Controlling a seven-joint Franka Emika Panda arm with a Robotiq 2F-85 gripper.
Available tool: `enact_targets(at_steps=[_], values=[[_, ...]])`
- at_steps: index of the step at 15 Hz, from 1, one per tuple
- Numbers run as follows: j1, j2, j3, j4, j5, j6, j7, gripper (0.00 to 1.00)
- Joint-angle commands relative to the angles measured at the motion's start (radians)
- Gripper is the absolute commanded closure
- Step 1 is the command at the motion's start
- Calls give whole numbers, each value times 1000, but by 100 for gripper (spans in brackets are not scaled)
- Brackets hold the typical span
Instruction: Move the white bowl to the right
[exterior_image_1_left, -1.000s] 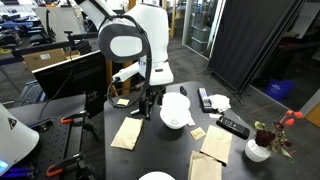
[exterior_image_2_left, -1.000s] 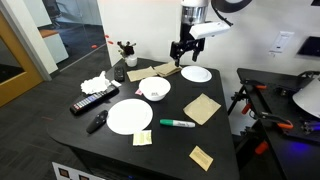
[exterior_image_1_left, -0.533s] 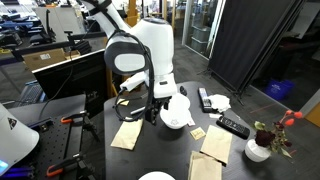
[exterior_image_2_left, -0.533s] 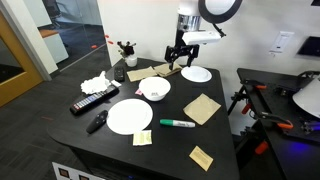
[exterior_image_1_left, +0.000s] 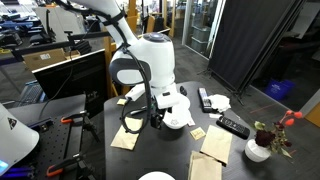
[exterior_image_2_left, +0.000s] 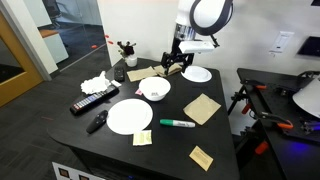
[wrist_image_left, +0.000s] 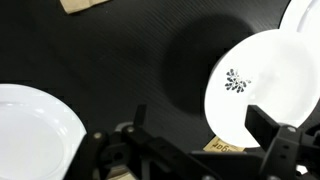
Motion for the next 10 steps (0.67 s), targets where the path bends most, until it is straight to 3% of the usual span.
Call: enact_targets(at_steps=[1, 7, 10], values=[[-20, 48, 30, 33, 88, 52, -93, 0], [-64, 111, 79, 79, 178, 51, -177, 0], [-23, 150, 31, 92, 165, 78, -139, 0]])
